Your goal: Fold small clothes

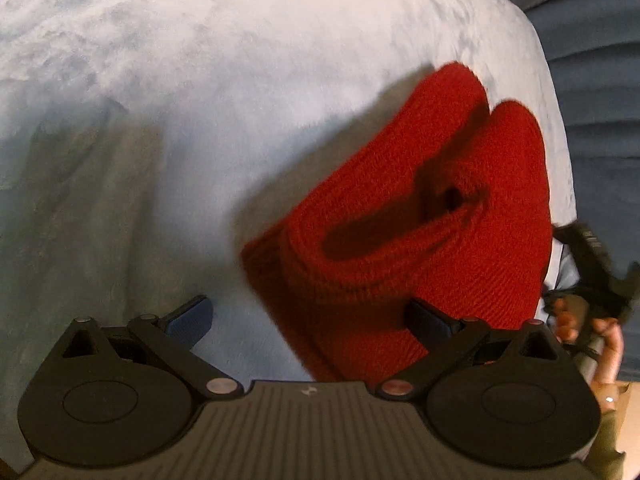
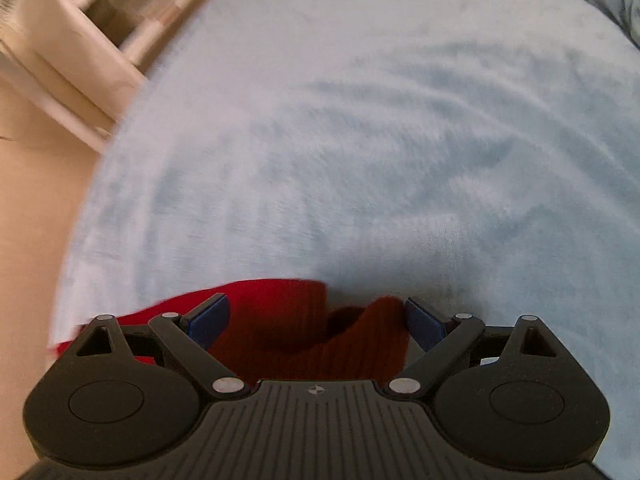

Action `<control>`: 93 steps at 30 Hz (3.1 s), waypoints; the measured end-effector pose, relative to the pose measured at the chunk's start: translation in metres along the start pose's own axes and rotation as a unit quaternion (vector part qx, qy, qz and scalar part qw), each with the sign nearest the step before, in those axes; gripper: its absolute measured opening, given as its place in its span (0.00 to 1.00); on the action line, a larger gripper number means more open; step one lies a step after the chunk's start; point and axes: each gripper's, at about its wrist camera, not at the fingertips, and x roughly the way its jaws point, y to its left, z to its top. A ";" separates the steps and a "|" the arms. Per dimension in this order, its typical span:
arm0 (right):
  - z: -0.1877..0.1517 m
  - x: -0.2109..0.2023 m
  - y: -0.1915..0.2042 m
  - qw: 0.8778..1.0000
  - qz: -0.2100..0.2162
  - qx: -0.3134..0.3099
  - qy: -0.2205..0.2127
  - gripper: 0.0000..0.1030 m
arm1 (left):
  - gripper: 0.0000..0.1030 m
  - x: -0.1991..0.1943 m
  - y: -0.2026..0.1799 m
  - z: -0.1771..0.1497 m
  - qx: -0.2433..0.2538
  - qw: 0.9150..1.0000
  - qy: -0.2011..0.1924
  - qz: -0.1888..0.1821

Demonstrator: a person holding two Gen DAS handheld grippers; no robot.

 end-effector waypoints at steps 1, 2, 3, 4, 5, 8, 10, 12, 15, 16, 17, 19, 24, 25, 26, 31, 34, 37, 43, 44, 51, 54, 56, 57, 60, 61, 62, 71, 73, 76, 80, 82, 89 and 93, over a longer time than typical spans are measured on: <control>0.001 0.011 0.000 1.000 -0.012 -0.002 0.014 0.91 | 0.69 -0.003 0.001 0.000 -0.003 1.000 -0.006 -0.012; 0.000 0.020 0.000 1.000 -0.003 -0.003 0.029 0.85 | 0.54 -0.005 0.003 0.000 -0.004 0.999 -0.009 -0.038; -0.004 0.025 -0.002 0.999 0.013 -0.003 0.035 0.76 | 0.50 -0.008 0.004 0.001 -0.010 0.999 -0.005 -0.042; -0.008 0.026 -0.003 0.999 0.028 -0.007 0.032 0.56 | 0.44 -0.010 0.002 0.002 -0.008 0.999 -0.004 -0.043; -0.011 0.026 -0.001 0.999 0.038 -0.023 0.027 0.38 | 0.41 -0.011 -0.001 0.004 0.005 0.999 -0.003 -0.042; -0.022 0.012 -0.006 0.998 0.051 -0.027 0.018 0.28 | 0.37 -0.012 -0.011 0.021 0.047 0.998 0.007 -0.038; -0.036 -0.003 -0.018 0.999 0.040 -0.006 0.009 0.26 | 0.36 -0.013 -0.027 0.045 0.104 0.994 0.006 -0.030; -0.062 -0.022 -0.042 0.998 0.030 0.046 0.001 0.25 | 0.36 -0.008 -0.058 0.075 0.192 0.981 0.001 -0.021; -0.142 -0.057 -0.083 0.984 0.034 0.174 -0.026 0.25 | 0.36 0.019 -0.121 0.122 0.316 0.949 0.015 -0.011; -0.176 -0.068 -0.090 0.975 0.040 0.213 -0.036 0.25 | 0.36 0.031 -0.143 0.132 0.344 0.939 0.027 -0.010; -0.209 -0.077 -0.092 0.965 0.048 0.253 -0.046 0.25 | 0.36 0.045 -0.164 0.138 0.378 0.925 0.042 -0.010; -0.282 -0.092 -0.080 0.938 0.063 0.335 -0.072 0.25 | 0.38 0.069 -0.204 0.140 0.433 0.899 0.066 -0.001; -0.336 -0.104 -0.041 0.920 0.033 0.361 -0.150 0.38 | 0.62 0.074 -0.226 0.134 0.458 0.887 0.050 0.035; -0.330 -0.107 -0.043 0.924 0.023 0.349 -0.153 0.39 | 0.75 0.065 -0.221 0.134 0.452 0.891 0.037 0.031; -0.321 -0.112 -0.047 0.928 0.019 0.337 -0.161 0.40 | 0.84 0.058 -0.213 0.135 0.444 0.895 0.024 0.024; -0.291 -0.141 -0.064 0.931 0.005 0.289 -0.221 0.54 | 0.84 0.048 -0.184 0.136 0.421 0.906 0.032 -0.025; -0.267 -0.139 -0.065 0.932 0.054 0.287 -0.216 0.59 | 0.61 0.060 -0.173 0.125 0.419 0.907 0.032 -0.017; -0.238 -0.120 -0.057 0.942 0.087 0.258 -0.197 0.61 | 0.61 0.066 -0.160 0.126 0.386 0.922 0.016 -0.023; -0.183 -0.070 -0.036 0.972 0.042 0.170 -0.153 0.54 | 0.84 0.040 -0.134 0.128 0.354 0.935 -0.003 -0.034; -0.182 -0.073 -0.038 0.970 0.048 0.181 -0.153 0.55 | 0.84 0.033 -0.125 0.126 0.355 0.934 0.000 -0.037; -0.256 -0.122 -0.045 0.964 0.053 0.214 -0.145 0.91 | 0.92 0.022 -0.070 0.099 0.351 0.934 0.032 -0.062; -0.299 -0.128 -0.049 0.965 0.043 0.227 -0.121 0.94 | 0.92 0.023 -0.057 0.098 0.314 0.945 0.037 -0.078; -0.319 -0.118 -0.051 0.963 0.058 0.247 -0.088 0.94 | 0.90 0.022 -0.052 0.097 0.302 0.949 0.033 -0.080; -0.326 -0.113 -0.052 0.960 0.071 0.262 -0.074 0.94 | 0.87 0.020 -0.051 0.093 0.302 0.949 0.030 -0.080; -0.337 -0.100 -0.060 0.943 0.131 0.293 -0.093 0.54 | 0.78 0.011 -0.055 0.080 0.325 0.944 0.008 -0.063; -0.333 -0.098 -0.064 0.940 0.154 0.288 -0.098 0.34 | 0.76 0.008 -0.056 0.077 0.325 0.944 0.005 -0.060; -0.327 -0.097 -0.066 0.937 0.162 0.293 -0.096 0.32 | 0.74 0.005 -0.056 0.074 0.326 0.944 0.005 -0.057; -0.291 -0.114 -0.085 0.956 0.135 0.249 -0.072 0.33 | 0.74 -0.011 -0.049 0.043 0.344 0.938 0.000 -0.037; -0.297 -0.113 -0.082 0.960 0.130 0.240 -0.059 0.43 | 0.80 -0.012 -0.044 0.048 0.332 0.943 -0.010 -0.023; -0.307 -0.124 -0.076 0.967 0.079 0.228 -0.076 0.62 | 0.91 -0.025 -0.042 0.045 0.360 0.931 -0.046 0.027; -0.328 -0.162 -0.051 0.980 -0.041 0.176 -0.086 0.71 | 0.92 -0.065 -0.044 0.013 0.422 0.898 -0.095 0.077; -0.344 -0.191 -0.022 0.984 -0.082 0.100 -0.121 0.77 | 1.00 -0.091 -0.047 -0.017 0.453 0.879 -0.122 0.087; -0.392 -0.266 0.068 0.972 -0.098 -0.024 -0.214 0.90 | 1.00 -0.160 -0.047 -0.109 0.456 0.877 -0.140 0.067; -0.421 -0.284 0.084 0.970 -0.099 -0.027 -0.221 0.91 | 1.00 -0.182 -0.038 -0.143 0.456 0.874 -0.154 0.067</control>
